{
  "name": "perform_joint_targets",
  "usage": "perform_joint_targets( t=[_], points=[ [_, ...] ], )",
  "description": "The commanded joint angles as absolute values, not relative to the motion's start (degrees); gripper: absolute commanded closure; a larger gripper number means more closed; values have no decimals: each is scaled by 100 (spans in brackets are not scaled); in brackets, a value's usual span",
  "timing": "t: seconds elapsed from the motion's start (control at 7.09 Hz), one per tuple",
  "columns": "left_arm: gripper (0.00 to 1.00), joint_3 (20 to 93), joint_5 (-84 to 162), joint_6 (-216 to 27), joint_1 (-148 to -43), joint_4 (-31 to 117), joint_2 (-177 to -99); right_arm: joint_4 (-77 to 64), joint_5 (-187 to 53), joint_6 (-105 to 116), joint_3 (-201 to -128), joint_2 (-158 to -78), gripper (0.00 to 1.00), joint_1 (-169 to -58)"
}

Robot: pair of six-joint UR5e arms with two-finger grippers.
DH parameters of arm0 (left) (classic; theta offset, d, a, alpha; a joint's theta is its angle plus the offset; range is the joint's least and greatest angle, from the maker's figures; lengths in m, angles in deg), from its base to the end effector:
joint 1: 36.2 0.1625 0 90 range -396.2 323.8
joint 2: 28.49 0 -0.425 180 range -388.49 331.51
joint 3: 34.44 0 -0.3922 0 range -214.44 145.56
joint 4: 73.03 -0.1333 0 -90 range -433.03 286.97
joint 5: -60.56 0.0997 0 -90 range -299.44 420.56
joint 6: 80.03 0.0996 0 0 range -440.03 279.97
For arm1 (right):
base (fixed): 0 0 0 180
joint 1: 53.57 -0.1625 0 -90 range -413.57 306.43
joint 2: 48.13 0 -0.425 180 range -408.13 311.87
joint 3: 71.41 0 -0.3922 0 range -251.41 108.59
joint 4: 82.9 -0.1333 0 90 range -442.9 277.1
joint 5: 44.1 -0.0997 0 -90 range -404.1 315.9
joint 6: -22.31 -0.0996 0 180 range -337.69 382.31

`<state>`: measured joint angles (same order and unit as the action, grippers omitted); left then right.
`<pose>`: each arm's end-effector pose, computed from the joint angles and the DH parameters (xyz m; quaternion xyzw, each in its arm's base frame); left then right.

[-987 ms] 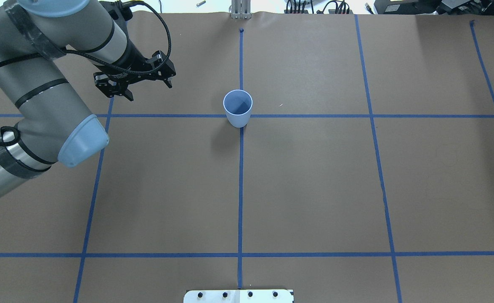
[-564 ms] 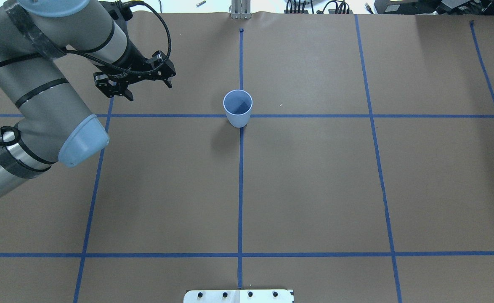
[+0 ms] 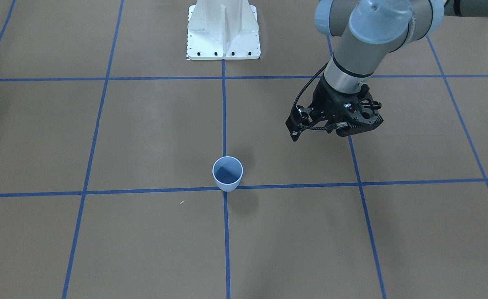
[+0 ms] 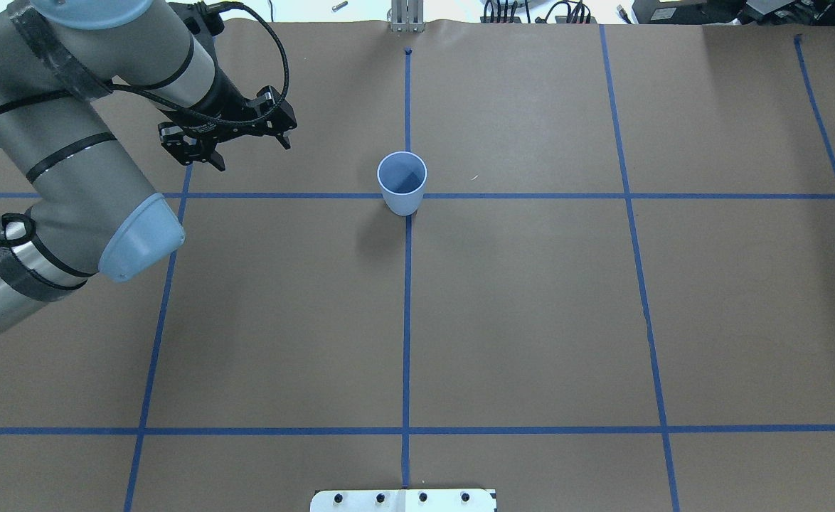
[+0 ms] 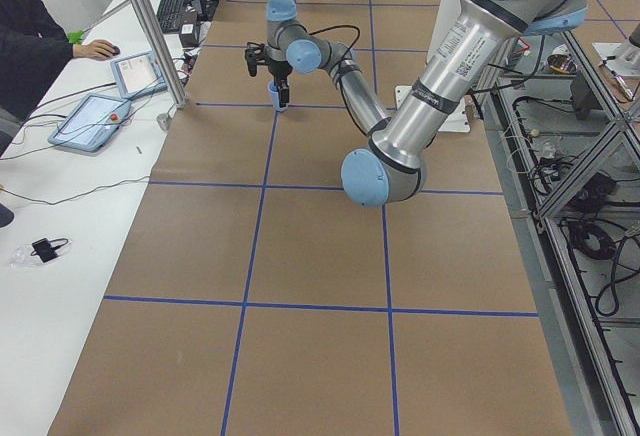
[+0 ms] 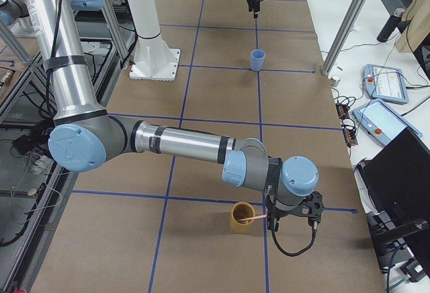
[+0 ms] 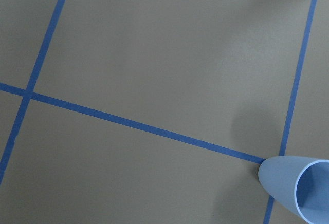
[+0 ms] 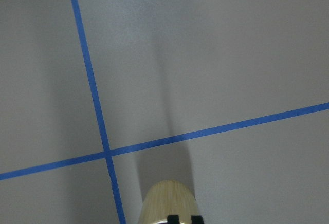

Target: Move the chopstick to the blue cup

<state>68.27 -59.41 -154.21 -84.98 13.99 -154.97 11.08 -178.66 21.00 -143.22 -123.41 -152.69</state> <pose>0.3591 -0.5367 0.1951 0.0015 0.4475 -0.1548 0.8808 0.1560 -0.5716 0.6806 -0.0342 -0.3815 0.1085 0.9173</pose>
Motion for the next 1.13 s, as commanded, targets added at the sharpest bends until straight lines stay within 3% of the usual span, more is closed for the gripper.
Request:
perform_joint_targets(
  t=[0.0, 0.71, 0.99],
  points=[
    [2, 6822, -5941, -15412, -8498, 1399, -15496, 1176, -17892, 2099, -14566, -12354, 100, -15463],
    [2, 6795, -5941, -15403, -8507, 1425, -15496, 1612, -17901, 2126, -15489, -12294, 100, -16149],
    [2, 6795, -5932, -15386, -8568, 1442, -15496, 2639, -17893, 2117, -15604, -11567, 100, -16089]
  ],
)
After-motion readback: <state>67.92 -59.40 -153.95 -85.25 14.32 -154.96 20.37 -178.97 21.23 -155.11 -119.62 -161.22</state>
